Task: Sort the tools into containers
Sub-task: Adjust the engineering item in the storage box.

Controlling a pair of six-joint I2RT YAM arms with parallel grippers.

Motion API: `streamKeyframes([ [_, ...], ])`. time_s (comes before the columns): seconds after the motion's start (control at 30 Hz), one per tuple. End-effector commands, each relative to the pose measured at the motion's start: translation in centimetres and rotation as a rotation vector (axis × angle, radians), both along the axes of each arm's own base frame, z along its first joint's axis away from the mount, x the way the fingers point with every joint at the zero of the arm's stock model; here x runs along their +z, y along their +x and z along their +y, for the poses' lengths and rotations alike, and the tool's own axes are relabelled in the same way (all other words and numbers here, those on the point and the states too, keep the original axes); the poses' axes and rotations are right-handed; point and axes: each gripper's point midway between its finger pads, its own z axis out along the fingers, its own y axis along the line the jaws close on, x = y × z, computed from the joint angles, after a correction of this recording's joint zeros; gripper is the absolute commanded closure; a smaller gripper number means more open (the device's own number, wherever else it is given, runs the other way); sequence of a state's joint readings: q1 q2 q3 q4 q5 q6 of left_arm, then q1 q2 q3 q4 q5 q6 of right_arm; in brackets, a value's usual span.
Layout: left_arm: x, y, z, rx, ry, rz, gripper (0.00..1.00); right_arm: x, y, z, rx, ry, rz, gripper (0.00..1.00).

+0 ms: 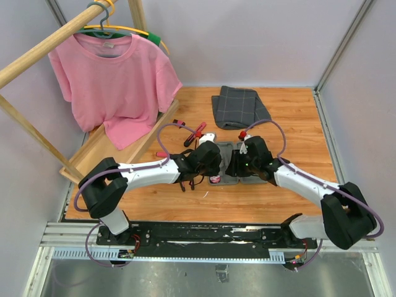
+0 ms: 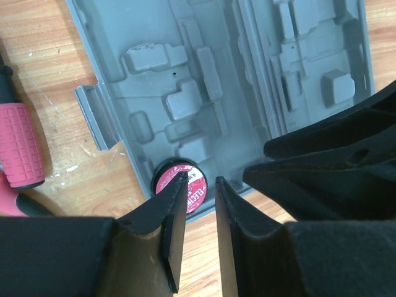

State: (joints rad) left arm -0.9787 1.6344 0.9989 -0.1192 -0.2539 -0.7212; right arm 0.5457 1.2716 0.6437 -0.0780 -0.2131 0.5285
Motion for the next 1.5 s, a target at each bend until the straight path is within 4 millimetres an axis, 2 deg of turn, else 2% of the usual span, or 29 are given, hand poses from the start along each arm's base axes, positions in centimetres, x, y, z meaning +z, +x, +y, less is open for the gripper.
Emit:
streamKeyframes([
  [0.0,-0.4,0.1,0.5,0.02,0.031,-0.01,0.72,0.6,0.1,1.8,0.05,0.083,0.042,0.65],
  [0.2,-1.8,-0.1,0.9,0.019,0.071,0.011,0.74,-0.4,-0.3,2.8,0.067,0.119,0.098,0.68],
  [0.37,-2.2,0.2,1.2,0.021,0.09,0.01,0.77,-0.5,-0.3,3.3,0.082,0.134,0.113,0.69],
  [0.67,-3.2,-0.1,1.8,0.017,0.113,0.027,0.83,-0.6,-0.6,3.6,0.09,0.141,0.124,0.72],
  [1.47,-5.6,-0.5,3.1,0.013,0.187,0.049,0.89,-2.3,-1.0,4.5,0.115,0.145,0.175,0.82],
])
